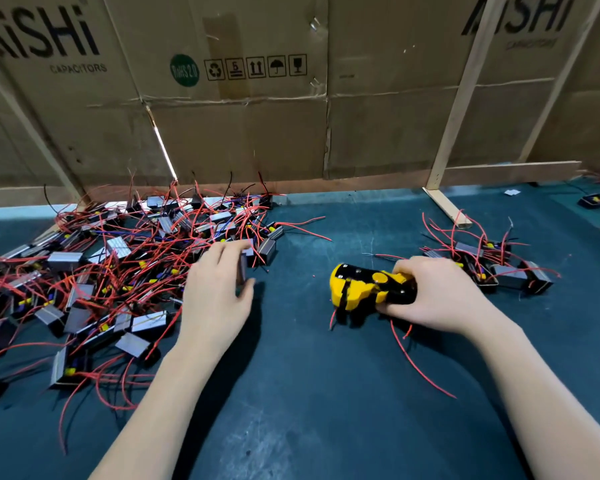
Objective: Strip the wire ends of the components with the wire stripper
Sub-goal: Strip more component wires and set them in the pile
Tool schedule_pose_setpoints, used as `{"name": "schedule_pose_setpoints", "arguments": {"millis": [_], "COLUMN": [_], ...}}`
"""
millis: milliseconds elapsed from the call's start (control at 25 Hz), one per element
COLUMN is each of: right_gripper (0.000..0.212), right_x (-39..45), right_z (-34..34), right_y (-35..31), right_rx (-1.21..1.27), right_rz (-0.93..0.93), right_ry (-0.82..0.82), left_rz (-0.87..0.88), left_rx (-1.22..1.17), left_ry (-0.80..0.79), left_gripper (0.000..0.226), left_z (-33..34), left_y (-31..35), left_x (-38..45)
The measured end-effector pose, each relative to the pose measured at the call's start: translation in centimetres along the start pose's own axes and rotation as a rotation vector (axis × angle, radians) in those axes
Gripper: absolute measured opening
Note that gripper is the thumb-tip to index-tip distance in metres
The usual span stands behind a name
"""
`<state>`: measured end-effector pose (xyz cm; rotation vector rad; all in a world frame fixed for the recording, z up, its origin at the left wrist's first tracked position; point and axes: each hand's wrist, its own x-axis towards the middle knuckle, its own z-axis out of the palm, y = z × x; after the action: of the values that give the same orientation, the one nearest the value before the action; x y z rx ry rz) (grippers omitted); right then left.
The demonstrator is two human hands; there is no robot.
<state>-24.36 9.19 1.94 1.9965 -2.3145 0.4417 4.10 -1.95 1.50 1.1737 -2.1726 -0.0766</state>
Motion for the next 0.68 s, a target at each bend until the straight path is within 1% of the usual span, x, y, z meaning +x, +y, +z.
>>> {"name": "schedule_pose_setpoints", "arguments": {"millis": [80,200,280,320,360,440,480,520,560,600,680], "right_gripper": [0.040,0.045,0.045,0.046,0.047,0.044,0.041,0.039,0.037,0.036,0.044], "right_x": [0.1,-0.2,-0.6,-0.6,-0.5,-0.2,-0.1,0.0,-0.2,-0.4,-0.5], "right_z": [-0.1,-0.6,-0.9,-1.1,-1.2,-1.7,-2.0,-2.4,-2.7,-3.0,-2.8], "right_y": [1.5,3.5,4.4,4.4,4.2,3.2,2.5,1.7,1.0,0.1,-1.6], "right_rx": [-0.147,-0.383,-0.412,-0.363,-0.265,0.016,0.186,0.379,0.587,0.793,1.131], "right_rz": [0.158,0.415,0.482,0.492,0.501,0.485,0.441,0.369,0.279,0.180,0.016], "right_ry": [0.069,0.196,0.290,0.356,0.439,0.622,0.703,0.749,0.752,0.704,0.501], "left_rz": [0.182,0.427,0.520,0.524,0.504,0.441,0.419,0.409,0.398,0.396,0.355], "left_rx": [-0.035,0.024,0.049,0.050,0.042,0.001,-0.023,-0.046,-0.064,-0.082,-0.153], "left_ry": [-0.031,-0.126,-0.177,-0.182,-0.177,-0.180,-0.191,-0.198,-0.198,-0.195,-0.214], "left_gripper": [0.052,0.048,0.046,0.046,0.048,0.051,0.047,0.041,0.040,0.041,0.040], "left_z": [0.4,1.3,1.7,1.8,1.9,1.9,1.8,1.7,1.6,1.5,1.3], "left_y": [1.4,3.2,3.9,4.0,4.1,4.3,4.4,4.4,4.4,4.4,4.2], "left_x": [-0.5,-1.3,-1.7,-1.7,-1.8,-1.8,-1.7,-1.7,-1.7,-1.7,-1.7]}}
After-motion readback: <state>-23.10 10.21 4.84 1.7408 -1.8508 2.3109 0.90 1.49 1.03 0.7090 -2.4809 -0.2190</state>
